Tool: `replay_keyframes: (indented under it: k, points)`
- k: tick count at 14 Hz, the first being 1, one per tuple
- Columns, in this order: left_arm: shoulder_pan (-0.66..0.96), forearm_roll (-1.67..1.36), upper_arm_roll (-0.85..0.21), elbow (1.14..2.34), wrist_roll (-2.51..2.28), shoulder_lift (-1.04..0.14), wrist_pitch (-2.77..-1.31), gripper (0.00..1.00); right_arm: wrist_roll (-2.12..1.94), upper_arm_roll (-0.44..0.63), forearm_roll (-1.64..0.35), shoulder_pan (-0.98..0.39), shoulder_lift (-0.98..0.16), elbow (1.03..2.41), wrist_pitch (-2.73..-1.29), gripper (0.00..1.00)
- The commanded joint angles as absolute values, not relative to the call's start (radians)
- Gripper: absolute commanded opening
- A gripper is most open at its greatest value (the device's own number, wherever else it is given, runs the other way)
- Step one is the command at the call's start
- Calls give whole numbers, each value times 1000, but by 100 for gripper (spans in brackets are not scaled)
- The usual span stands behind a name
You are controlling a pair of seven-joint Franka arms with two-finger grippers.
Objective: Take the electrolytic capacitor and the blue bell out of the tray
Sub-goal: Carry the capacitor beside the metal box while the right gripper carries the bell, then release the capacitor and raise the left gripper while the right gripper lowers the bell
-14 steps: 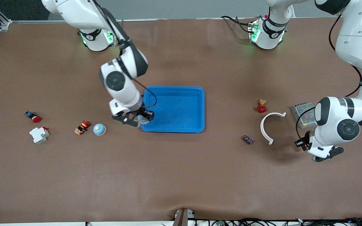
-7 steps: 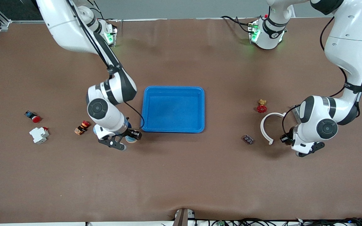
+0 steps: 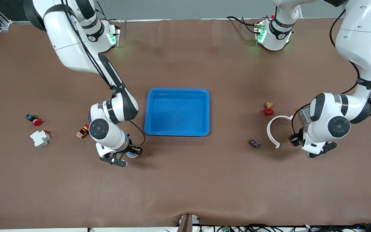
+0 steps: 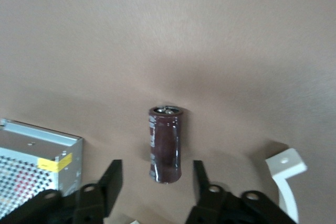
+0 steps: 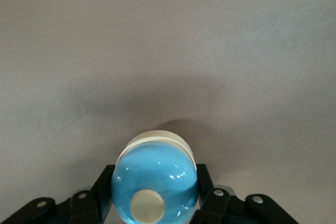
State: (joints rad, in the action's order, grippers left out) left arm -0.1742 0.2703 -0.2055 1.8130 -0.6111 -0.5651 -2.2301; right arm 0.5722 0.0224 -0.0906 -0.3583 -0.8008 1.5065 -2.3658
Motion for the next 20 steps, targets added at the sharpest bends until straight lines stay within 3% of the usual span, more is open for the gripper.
replay_keyframes:
  k: [1, 6, 11, 16, 20]
  points:
    - [-172, 255, -210, 1803, -611, -494, -2162, 100, 563, 6, -63, -344, -850, 1428, -2347, 0]
    - [-170, 256, -299, 1638, -598, -404, -1906, 100, 502, 6, -64, -310, -870, 1404, -2345, 0]
    - [-190, 249, -322, 1618, -519, -278, -1865, 100, 465, 6, -64, -285, -902, 1322, -2289, 0]
    - [-193, 244, -325, 1471, -476, -247, -1702, 100, 439, 6, -64, -275, -939, 1272, -2283, 0]
    - [-192, 244, -321, 1448, -410, -186, -1640, 100, 437, 6, -63, -270, -943, 1273, -2283, 0]
